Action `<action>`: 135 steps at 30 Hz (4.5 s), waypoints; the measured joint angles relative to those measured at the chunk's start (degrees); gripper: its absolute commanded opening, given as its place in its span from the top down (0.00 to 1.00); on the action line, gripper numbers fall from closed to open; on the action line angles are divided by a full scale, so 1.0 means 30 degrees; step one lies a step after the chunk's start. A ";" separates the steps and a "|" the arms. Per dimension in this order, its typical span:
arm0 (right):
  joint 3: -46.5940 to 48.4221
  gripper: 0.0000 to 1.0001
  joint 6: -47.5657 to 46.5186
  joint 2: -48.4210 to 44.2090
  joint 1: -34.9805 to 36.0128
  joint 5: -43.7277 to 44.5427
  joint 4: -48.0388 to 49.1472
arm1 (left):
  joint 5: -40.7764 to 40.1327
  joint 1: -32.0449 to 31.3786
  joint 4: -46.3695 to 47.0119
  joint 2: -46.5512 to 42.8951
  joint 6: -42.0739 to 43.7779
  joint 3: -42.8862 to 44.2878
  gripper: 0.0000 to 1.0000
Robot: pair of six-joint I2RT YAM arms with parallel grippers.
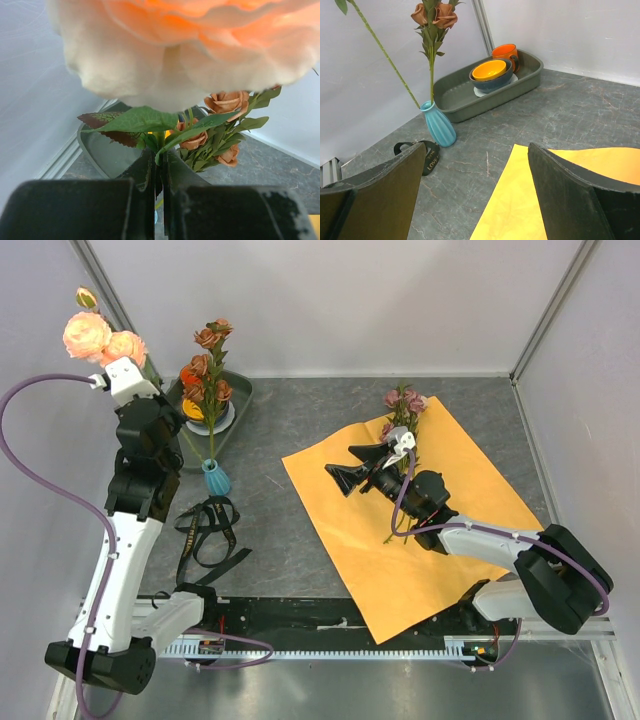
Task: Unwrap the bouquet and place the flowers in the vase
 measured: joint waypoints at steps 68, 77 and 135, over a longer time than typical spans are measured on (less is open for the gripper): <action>0.0080 0.09 -0.0138 0.0612 0.0000 -0.0015 0.0000 | 0.0882 0.1916 0.2914 0.1180 -0.3585 -0.5938 0.93; 0.0080 0.10 -0.0138 0.0627 0.0000 -0.0015 -0.0007 | 0.0933 0.1996 0.3053 0.1537 -0.3876 -0.5938 0.90; 0.6812 0.02 0.5005 0.1078 -0.3978 0.9464 -1.5307 | 1.8761 -0.3956 0.3920 -0.5719 -0.9304 -1.2429 0.20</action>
